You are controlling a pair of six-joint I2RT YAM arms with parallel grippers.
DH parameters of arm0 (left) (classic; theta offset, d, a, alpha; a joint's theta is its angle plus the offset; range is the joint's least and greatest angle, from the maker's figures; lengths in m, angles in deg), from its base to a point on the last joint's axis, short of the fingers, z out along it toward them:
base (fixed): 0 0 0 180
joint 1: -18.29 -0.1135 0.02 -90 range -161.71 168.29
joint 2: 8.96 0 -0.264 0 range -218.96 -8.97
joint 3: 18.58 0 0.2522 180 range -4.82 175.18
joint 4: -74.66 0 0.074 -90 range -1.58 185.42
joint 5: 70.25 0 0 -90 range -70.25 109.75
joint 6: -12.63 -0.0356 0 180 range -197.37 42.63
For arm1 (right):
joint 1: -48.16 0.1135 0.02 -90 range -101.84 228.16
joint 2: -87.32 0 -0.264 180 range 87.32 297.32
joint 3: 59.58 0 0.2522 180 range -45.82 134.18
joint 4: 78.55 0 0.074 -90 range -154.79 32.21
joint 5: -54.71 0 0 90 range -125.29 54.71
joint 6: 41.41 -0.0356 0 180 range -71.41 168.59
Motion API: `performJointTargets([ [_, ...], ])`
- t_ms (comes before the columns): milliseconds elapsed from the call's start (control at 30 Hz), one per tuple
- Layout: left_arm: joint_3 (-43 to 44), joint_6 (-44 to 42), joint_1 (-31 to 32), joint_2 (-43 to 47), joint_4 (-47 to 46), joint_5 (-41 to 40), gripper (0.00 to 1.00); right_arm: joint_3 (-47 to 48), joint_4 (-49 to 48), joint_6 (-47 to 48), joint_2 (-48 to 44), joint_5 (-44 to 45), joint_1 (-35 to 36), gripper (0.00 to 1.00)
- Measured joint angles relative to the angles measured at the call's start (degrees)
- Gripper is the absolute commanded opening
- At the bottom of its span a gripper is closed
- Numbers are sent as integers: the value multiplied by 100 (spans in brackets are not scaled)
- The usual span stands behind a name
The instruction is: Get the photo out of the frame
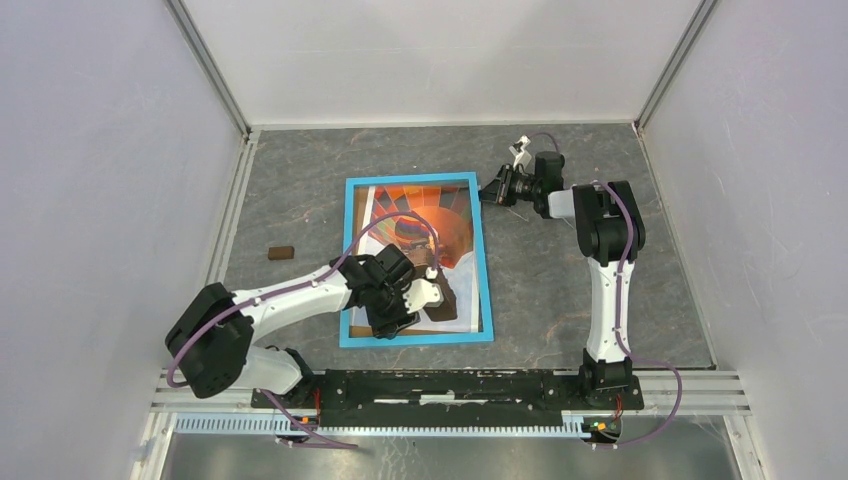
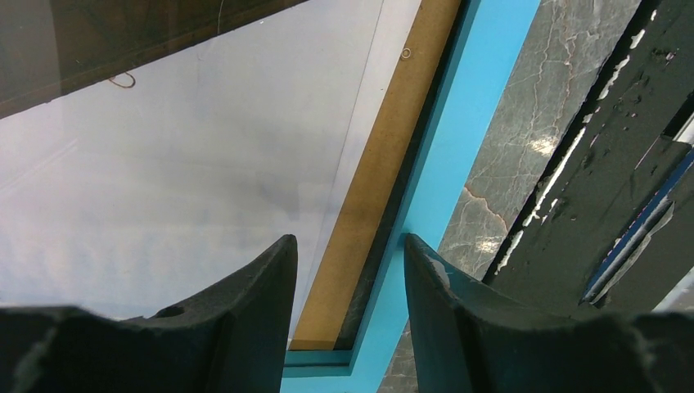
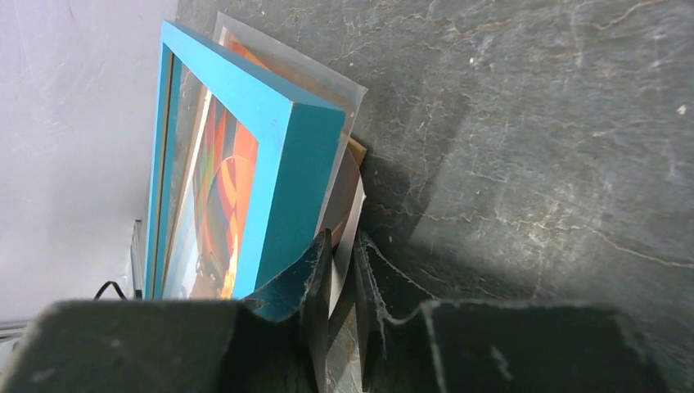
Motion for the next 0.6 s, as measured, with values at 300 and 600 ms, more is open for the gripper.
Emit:
performJointTargets([
  [300, 17, -2, -114, -52, 20, 136, 58, -103, -286, -367, 13, -170, 4, 0],
  [600, 26, -2, -212, -74, -9, 111, 70, 81, 807, 645, -199, 173, 52, 0],
])
